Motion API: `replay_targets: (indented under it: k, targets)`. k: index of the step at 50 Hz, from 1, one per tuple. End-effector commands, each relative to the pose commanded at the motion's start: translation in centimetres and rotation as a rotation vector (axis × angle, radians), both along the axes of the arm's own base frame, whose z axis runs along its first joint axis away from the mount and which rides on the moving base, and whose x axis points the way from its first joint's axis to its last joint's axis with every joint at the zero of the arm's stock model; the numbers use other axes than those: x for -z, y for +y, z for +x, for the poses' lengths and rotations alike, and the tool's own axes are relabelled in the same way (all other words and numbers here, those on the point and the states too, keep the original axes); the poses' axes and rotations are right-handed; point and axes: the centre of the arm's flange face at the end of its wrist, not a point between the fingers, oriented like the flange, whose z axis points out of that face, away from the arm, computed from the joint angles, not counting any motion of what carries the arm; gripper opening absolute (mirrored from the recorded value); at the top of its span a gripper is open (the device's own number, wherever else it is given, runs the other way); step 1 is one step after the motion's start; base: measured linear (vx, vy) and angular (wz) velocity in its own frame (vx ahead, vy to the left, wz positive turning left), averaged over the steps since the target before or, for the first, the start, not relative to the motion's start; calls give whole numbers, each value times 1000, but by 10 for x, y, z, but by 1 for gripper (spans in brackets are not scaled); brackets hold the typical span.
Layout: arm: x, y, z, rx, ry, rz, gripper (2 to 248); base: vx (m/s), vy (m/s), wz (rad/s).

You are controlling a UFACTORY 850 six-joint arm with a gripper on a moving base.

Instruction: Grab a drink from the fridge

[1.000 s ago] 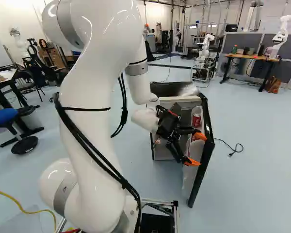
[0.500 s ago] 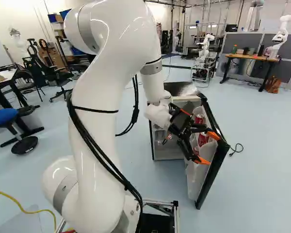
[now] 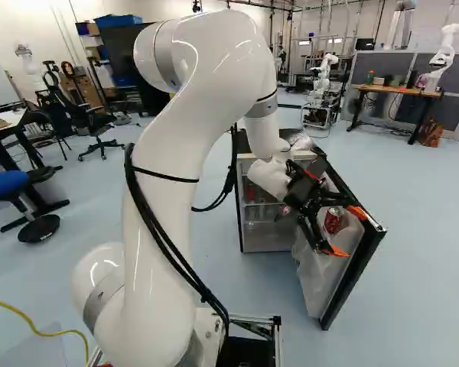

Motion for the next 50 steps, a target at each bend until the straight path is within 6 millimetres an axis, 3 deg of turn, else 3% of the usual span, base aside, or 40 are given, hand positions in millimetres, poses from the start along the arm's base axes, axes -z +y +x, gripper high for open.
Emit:
replay_targets:
  k: [11,17,50]
  targets:
    - [-1,-26,8,37,-28,-17,247,0,0,0]
    - [-1,-31,10,39,-33,-21,247,0,0,0]
    - [-9,27,10,-361,76,-56,247,0,0,0]
